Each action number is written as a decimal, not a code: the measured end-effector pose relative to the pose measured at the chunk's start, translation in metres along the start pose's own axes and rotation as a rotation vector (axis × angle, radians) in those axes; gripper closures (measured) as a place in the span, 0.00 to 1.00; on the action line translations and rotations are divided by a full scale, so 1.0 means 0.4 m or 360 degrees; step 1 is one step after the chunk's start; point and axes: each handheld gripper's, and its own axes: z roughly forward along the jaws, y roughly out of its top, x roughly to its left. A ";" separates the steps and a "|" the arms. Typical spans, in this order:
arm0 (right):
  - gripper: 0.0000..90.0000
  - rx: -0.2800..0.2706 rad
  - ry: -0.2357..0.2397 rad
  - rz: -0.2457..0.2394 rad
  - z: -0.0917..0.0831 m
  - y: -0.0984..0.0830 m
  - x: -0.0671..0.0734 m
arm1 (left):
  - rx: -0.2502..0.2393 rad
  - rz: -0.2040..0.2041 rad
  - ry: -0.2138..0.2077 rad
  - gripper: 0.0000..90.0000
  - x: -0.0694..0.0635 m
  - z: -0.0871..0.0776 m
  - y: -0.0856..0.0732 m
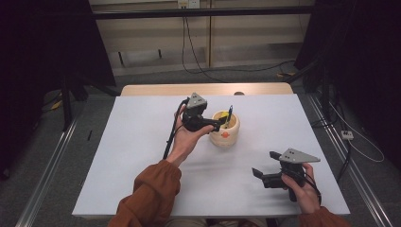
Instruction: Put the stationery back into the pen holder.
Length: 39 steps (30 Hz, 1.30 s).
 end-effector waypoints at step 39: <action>0.05 0.0019 0.0007 0.0011 0.008 -0.002 0.007 | 0.0124 0.0078 0.0129 0.05 -0.001 -0.236 -0.064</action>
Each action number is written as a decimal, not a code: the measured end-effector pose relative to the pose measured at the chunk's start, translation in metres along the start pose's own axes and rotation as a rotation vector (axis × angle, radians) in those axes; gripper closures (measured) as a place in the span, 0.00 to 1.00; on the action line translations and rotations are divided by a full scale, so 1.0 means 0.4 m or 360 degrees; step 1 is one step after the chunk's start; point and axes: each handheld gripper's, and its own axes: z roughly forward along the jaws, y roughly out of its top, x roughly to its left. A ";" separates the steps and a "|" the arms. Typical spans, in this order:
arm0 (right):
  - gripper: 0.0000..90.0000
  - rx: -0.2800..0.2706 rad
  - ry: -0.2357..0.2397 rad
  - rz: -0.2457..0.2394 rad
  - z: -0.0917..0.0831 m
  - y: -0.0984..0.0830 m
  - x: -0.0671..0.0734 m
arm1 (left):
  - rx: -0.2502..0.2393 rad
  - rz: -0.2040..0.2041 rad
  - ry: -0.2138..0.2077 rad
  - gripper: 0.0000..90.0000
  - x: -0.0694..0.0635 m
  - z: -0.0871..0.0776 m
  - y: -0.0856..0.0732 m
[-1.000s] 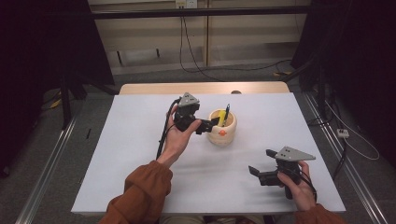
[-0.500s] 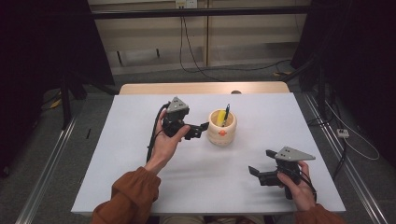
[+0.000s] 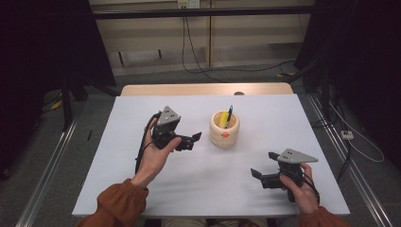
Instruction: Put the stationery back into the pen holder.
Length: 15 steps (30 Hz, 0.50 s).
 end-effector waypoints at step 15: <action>0.05 -0.0004 -0.0002 -0.0004 0.001 0.001 -0.001 | 0.0005 -0.0091 0.0105 0.06 0.051 -0.106 -0.095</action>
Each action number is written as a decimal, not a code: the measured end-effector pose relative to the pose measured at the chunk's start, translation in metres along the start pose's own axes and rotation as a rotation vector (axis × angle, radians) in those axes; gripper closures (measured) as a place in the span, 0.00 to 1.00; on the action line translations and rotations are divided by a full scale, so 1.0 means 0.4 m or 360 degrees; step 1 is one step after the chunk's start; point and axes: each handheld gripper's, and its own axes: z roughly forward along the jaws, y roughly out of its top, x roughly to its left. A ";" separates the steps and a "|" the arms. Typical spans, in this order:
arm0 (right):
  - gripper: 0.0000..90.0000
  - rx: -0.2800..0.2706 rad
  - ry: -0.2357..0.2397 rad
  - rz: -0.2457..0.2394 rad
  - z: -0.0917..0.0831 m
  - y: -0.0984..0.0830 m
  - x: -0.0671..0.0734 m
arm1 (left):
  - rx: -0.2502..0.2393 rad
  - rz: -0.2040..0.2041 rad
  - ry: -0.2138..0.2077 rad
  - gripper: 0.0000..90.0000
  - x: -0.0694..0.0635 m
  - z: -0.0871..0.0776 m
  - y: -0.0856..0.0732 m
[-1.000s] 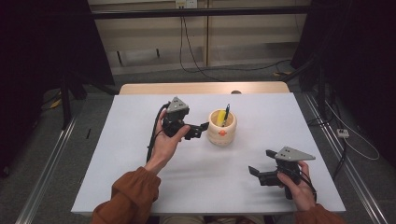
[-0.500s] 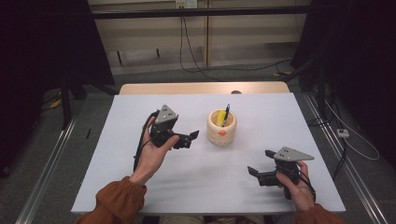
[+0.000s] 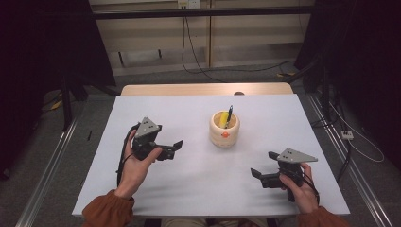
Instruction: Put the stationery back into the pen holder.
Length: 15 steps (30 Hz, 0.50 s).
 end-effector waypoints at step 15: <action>0.05 0.0004 -0.0003 0.0009 0.005 0.001 0.001 | 0.0031 -0.0018 0.0146 0.06 0.023 -0.088 -0.099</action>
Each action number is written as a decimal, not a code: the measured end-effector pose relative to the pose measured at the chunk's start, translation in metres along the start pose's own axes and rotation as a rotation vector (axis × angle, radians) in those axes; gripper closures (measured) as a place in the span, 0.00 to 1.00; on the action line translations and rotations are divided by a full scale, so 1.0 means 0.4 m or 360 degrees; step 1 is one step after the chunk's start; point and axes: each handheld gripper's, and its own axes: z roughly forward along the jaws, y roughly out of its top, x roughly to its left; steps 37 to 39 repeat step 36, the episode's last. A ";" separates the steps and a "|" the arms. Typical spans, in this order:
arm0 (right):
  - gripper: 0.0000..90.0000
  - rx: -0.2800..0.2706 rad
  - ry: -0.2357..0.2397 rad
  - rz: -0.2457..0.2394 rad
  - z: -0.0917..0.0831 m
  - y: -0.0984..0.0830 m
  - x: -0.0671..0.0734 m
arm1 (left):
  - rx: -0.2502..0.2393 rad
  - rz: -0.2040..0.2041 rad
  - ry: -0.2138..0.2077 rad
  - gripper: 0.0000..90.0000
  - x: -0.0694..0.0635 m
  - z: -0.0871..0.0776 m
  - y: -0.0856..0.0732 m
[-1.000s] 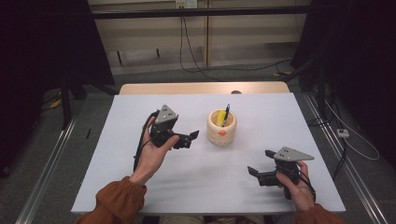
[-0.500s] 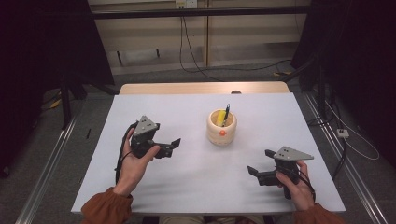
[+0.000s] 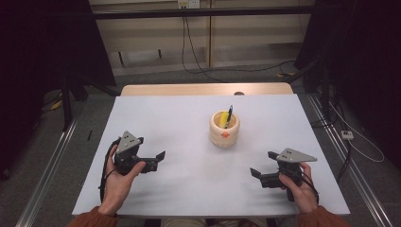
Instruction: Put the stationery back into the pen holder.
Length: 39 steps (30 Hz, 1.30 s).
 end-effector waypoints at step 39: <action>0.05 0.0002 -0.0003 -0.0001 -0.004 -0.005 -0.005 | -0.0001 0.0008 0.0009 0.07 -0.063 -0.012 -0.122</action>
